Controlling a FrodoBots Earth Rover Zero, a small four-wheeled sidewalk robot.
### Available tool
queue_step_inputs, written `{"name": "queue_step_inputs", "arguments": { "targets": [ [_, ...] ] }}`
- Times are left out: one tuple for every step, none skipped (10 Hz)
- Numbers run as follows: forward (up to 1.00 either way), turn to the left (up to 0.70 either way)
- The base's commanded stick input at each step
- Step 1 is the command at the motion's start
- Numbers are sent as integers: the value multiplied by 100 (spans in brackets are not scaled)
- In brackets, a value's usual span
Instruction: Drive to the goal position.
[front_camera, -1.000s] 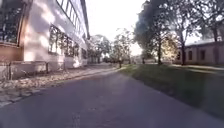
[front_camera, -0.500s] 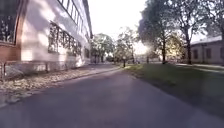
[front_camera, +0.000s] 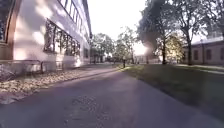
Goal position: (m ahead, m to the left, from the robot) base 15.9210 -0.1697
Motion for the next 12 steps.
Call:
{"name": "queue_step_inputs", "arguments": {
  "targets": [
    [70, 0],
    [70, 0],
    [70, 0],
    [70, 0],
    [70, 0],
    [70, 0],
    [70, 0],
    [70, 0],
    [70, 0],
    [70, 0],
    [70, 0],
    [70, 0]
  ]
}}
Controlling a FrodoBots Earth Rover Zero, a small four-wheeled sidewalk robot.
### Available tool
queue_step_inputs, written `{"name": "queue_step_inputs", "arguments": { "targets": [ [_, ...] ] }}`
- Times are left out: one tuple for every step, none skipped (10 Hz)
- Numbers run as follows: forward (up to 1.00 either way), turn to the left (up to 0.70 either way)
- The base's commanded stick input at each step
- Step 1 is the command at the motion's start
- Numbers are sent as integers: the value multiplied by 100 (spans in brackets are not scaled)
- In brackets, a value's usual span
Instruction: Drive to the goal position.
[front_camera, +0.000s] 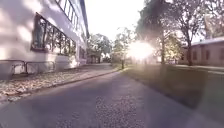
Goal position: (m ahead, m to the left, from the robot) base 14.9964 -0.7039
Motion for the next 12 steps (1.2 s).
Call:
{"name": "queue_step_inputs", "arguments": {
  "targets": [
    [70, 12],
    [70, 35],
    [70, 35],
    [70, 35],
    [70, 35],
    [70, 35],
    [70, 35],
    [70, 35],
    [70, 35],
    [70, 35],
    [70, 35],
    [70, 35]
  ]
}}
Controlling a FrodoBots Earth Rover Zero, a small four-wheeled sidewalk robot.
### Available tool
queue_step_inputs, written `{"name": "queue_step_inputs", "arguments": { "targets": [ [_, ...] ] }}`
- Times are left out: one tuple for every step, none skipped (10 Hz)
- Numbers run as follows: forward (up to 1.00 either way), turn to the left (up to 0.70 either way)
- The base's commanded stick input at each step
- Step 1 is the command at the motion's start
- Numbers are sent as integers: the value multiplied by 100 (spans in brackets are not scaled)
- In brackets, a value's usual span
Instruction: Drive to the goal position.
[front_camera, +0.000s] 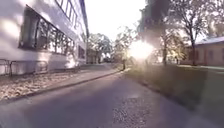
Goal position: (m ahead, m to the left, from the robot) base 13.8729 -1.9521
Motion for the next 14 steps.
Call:
{"name": "queue_step_inputs", "arguments": {
  "targets": [
    [70, 35],
    [70, 35],
    [70, 35],
    [70, 26],
    [70, 8],
    [70, 0],
    [70, 0],
    [70, 0],
    [70, 0],
    [70, 0],
    [70, 0],
    [70, 0],
    [70, 0],
    [70, 0]
  ]
}}
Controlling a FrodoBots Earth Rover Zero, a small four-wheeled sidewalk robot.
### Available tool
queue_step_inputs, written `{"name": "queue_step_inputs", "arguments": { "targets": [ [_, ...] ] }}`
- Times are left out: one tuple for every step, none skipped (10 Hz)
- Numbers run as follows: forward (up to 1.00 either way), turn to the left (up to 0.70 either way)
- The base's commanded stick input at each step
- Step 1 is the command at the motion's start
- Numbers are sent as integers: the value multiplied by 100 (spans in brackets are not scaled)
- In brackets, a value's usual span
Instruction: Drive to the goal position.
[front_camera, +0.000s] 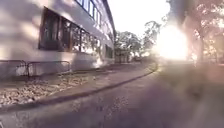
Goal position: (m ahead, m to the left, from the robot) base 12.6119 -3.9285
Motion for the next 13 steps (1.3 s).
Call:
{"name": "queue_step_inputs", "arguments": {
  "targets": [
    [70, 0],
    [70, 0],
    [70, 0],
    [70, 0],
    [70, 0],
    [70, 0],
    [70, 0],
    [70, 0],
    [70, 0],
    [70, 0],
    [70, 0],
    [70, 0],
    [70, 0]
  ]
}}
